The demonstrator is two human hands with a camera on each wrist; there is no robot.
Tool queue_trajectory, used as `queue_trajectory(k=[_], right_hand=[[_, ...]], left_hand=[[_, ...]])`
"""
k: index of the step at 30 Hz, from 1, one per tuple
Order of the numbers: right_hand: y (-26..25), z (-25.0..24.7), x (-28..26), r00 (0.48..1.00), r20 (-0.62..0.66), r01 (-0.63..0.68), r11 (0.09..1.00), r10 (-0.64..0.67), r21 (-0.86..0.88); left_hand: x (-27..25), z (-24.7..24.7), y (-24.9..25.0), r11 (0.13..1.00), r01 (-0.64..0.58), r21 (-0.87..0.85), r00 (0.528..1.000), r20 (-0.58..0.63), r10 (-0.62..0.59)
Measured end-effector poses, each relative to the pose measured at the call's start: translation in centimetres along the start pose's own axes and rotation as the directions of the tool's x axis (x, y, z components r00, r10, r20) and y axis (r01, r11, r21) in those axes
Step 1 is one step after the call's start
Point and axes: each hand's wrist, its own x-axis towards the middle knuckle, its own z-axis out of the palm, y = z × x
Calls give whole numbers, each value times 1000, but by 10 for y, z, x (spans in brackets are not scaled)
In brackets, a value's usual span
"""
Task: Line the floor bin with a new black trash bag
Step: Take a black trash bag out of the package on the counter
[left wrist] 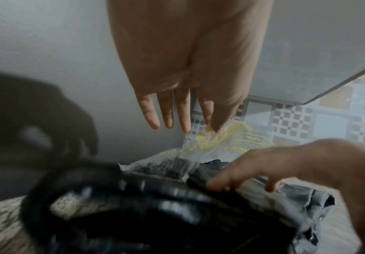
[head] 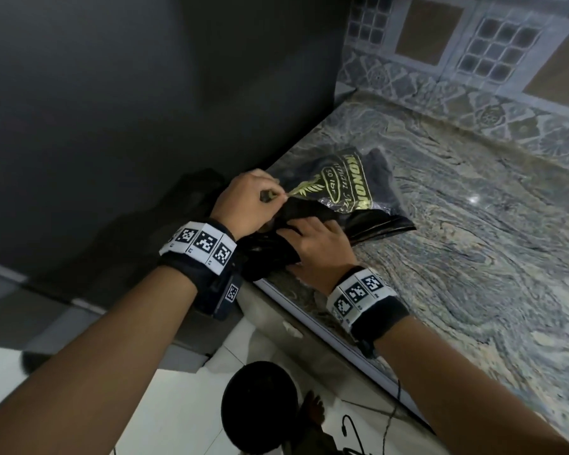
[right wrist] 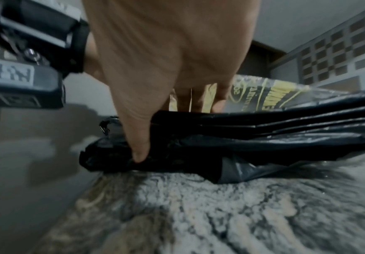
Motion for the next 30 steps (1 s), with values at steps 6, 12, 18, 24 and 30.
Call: queue_trajectory(k=[6,12,18,24,30], right_hand=[[0,-4,3,987,-155,-17,995,32,100],[1,-29,-4,956,-289,25,961,58,274],[-8,-44,-7,953,-301,74,949,23,307],[-29,-55,-22,947,-320,129,952,-36,277],[-61,-65,-60,944,-325,147,950,-52,274]], left_hand=[[-10,-4,-1,999,38,-38,999,10,-38],[-51,-27,-3,955,246,-165,962,-80,-261],[-114,-36,-2,801,502,-326,821,-113,-560],[-147,-32,35,541,519,-662,792,135,-595],[-176,-42,62,569,329,-753,834,-51,-550]])
